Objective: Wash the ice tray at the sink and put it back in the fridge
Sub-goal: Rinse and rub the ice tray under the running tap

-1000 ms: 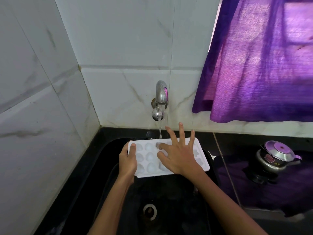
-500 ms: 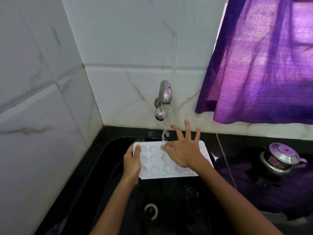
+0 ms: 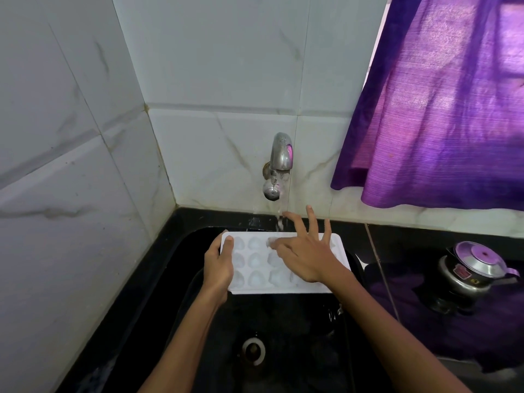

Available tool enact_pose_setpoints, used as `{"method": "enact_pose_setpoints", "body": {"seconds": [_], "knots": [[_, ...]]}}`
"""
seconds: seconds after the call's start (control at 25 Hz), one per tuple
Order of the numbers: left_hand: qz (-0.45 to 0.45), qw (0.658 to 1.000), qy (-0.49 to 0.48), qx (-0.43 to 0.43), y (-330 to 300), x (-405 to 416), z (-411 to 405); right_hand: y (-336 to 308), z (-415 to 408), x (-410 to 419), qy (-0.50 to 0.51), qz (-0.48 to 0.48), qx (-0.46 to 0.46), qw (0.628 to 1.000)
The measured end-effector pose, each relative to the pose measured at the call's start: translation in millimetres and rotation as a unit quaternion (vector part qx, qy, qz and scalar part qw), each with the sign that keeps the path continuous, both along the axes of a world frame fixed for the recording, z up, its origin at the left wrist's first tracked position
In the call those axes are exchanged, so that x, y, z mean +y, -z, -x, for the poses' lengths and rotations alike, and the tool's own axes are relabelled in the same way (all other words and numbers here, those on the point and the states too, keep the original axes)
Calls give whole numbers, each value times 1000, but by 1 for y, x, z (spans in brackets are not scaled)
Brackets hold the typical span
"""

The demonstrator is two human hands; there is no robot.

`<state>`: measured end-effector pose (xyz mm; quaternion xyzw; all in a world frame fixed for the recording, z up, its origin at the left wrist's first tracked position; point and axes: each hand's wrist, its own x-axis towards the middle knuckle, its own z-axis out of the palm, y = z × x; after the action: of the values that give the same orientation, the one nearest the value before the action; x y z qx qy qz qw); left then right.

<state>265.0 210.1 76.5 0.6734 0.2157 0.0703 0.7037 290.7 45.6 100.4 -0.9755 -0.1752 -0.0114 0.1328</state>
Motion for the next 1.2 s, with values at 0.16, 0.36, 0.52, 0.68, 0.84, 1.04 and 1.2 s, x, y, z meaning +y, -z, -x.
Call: {"method": "enact_pose_setpoints", "body": {"seconds": [0.16,0.36,0.52,0.68,0.84,1.04,1.2], "knots": [[14,1000,-12,5,4,3,1,-9,7,-12,28,-53,-29,998],[21,1000,-11,8,4,-1,-1,4,30,2,-10,16,-63,998],[24,1000,-16,1,1,5,-2,6,29,3,-16,19,-65,998],[28,999,-18,0,2,4,-3,4,23,3,4,26,-80,996],[21,1000,-23,-1,3,5,-9,6,24,1,-14,25,-48,998],[32,999,-14,-4,1,-2,-11,3,19,-2,18,23,-59,998],[23,1000,-18,0,3,-1,-14,4,21,-7,2,17,-30,999]]}}
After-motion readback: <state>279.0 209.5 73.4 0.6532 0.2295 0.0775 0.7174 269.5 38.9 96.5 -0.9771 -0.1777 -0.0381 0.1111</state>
